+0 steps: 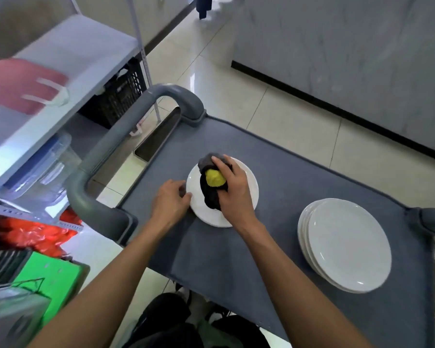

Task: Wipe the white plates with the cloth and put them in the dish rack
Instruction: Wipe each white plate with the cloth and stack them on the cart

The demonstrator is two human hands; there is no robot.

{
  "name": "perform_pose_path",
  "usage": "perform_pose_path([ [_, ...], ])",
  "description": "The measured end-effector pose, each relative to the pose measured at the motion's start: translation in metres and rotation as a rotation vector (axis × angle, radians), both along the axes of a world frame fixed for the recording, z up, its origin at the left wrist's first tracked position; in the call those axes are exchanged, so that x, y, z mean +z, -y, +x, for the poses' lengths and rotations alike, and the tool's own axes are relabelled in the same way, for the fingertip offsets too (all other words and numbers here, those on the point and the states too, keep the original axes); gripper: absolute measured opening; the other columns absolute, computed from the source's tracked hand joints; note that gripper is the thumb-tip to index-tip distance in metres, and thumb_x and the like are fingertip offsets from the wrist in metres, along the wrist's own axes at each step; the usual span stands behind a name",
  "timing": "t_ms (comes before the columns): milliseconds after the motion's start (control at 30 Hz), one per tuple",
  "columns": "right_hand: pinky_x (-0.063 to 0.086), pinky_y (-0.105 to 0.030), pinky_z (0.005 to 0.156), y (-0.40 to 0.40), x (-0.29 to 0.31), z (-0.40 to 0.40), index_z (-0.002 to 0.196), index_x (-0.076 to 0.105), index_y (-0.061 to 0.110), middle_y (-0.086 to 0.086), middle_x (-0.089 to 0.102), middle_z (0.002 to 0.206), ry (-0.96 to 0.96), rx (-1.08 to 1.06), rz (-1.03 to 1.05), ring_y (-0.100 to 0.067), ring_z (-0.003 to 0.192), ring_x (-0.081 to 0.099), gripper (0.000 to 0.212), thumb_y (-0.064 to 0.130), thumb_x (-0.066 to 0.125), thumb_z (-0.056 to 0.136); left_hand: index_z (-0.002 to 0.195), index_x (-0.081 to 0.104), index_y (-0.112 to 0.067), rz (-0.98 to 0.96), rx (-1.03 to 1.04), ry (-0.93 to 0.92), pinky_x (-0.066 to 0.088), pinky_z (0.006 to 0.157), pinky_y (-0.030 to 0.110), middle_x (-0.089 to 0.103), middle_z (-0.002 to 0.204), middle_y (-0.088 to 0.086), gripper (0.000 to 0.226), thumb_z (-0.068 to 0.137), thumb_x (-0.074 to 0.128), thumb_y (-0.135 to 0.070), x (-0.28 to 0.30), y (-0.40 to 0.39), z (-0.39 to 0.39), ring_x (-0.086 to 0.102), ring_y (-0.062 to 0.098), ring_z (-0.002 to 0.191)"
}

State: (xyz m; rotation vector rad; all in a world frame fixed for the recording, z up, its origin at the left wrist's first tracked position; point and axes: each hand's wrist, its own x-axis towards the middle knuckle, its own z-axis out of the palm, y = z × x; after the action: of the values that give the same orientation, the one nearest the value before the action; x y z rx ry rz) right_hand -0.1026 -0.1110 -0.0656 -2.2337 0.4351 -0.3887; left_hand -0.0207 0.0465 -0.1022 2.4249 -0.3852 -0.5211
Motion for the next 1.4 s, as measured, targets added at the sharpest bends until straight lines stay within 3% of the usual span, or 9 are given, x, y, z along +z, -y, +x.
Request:
perform_pose_path([
  [167, 0.036, -0.046, 0.114, -0.005, -0.020, 0.006, 0.136, 0.062, 0.014, -0.006, 0.047, 0.150, -0.087, -0.067, -0.002, -0.025, 0.138, 0.044, 0.057, -0.011, 0.056, 0.084, 0.112, 0.071, -0.025, -0.043, 0.025, -0.026, 0.053, 0.083, 0.041, 0.067, 0.107, 0.002, 0.031, 0.082, 0.066, -0.023, -0.008, 0.005, 0.006, 0.063, 0.028, 0.096],
  [333, 0.031, -0.059, 0.112, -0.005, -0.036, -0.011, 0.134, 0.064, 0.011, -0.013, 0.045, 0.154, -0.211, -0.029, -0.235, -0.033, 0.143, 0.040, 0.051, -0.007, 0.057, 0.086, 0.107, 0.071, -0.026, -0.098, 0.082, -0.062, 0.054, 0.084, 0.039, 0.068, 0.105, -0.002, 0.029, 0.079, 0.067, -0.022, -0.015, 0.008, 0.011, 0.064, 0.024, 0.093],
  [533, 0.019, -0.054, 0.121, -0.006, -0.054, -0.036, 0.156, 0.034, 0.029, 0.000, 0.011, 0.169, -0.334, 0.071, -0.261, -0.022, 0.156, 0.007, 0.066, 0.030, 0.060, 0.096, 0.100, 0.067, -0.026, -0.114, 0.115, -0.119, 0.051, 0.077, 0.032, 0.068, 0.095, -0.007, 0.027, 0.074, 0.067, -0.016, -0.016, 0.014, 0.017, 0.063, 0.018, 0.084],
  [667, 0.014, -0.055, 0.122, -0.007, -0.060, -0.031, 0.157, 0.029, 0.034, 0.002, 0.006, 0.170, -0.356, 0.059, -0.279, -0.024, 0.156, 0.000, 0.073, 0.049, 0.062, 0.094, 0.093, 0.062, -0.028, -0.124, 0.159, -0.219, 0.052, 0.076, 0.029, 0.067, 0.086, -0.012, 0.028, 0.072, 0.067, -0.010, -0.016, 0.019, 0.025, 0.065, 0.014, 0.083],
  [767, 0.017, -0.057, 0.121, -0.007, -0.060, -0.029, 0.156, 0.032, 0.038, -0.001, 0.008, 0.169, -0.327, 0.032, -0.244, -0.029, 0.156, 0.004, 0.069, 0.047, 0.062, 0.094, 0.088, 0.063, -0.025, -0.178, 0.213, -0.316, 0.053, 0.071, 0.028, 0.068, 0.082, -0.011, 0.028, 0.072, 0.066, -0.003, -0.012, 0.023, 0.030, 0.068, 0.016, 0.084],
  [933, 0.019, -0.048, 0.123, -0.002, -0.054, -0.029, 0.154, 0.035, 0.038, -0.005, 0.010, 0.168, -0.254, -0.021, -0.101, -0.026, 0.155, 0.010, 0.072, 0.043, 0.069, 0.091, 0.094, 0.074, -0.018, -0.332, 0.188, -0.434, 0.060, 0.081, 0.049, 0.075, 0.090, 0.011, 0.017, 0.080, 0.070, -0.010, -0.007, 0.030, 0.038, 0.071, 0.033, 0.089],
  [1067, 0.020, -0.049, 0.123, 0.000, -0.051, -0.033, 0.156, 0.031, 0.035, -0.003, 0.011, 0.168, -0.238, -0.002, -0.083, -0.023, 0.155, 0.010, 0.075, 0.041, 0.068, 0.091, 0.090, 0.068, -0.016, -0.318, 0.153, -0.432, 0.058, 0.067, 0.037, 0.073, 0.087, 0.006, 0.003, 0.088, 0.070, -0.015, -0.002, 0.032, 0.041, 0.071, 0.029, 0.082],
  [1267, 0.020, -0.050, 0.122, -0.006, -0.047, -0.032, 0.154, 0.039, 0.029, -0.008, 0.020, 0.165, -0.197, -0.022, -0.071, -0.026, 0.153, 0.015, 0.066, 0.030, 0.067, 0.095, 0.096, 0.056, -0.016, -0.427, 0.136, -0.709, 0.058, 0.054, 0.036, 0.070, 0.098, 0.015, 0.015, 0.096, 0.056, -0.001, 0.008, 0.030, 0.039, 0.072, 0.024, 0.072],
  [1400, 0.021, -0.051, 0.121, -0.007, -0.044, -0.027, 0.152, 0.044, 0.024, -0.009, 0.023, 0.164, -0.189, -0.019, -0.060, -0.029, 0.152, 0.019, 0.058, 0.022, 0.063, 0.097, 0.120, 0.063, -0.011, -0.503, 0.078, -0.851, 0.055, 0.054, 0.030, 0.069, 0.109, 0.014, 0.042, 0.090, 0.050, 0.016, 0.012, 0.026, 0.038, 0.072, 0.022, 0.076],
])
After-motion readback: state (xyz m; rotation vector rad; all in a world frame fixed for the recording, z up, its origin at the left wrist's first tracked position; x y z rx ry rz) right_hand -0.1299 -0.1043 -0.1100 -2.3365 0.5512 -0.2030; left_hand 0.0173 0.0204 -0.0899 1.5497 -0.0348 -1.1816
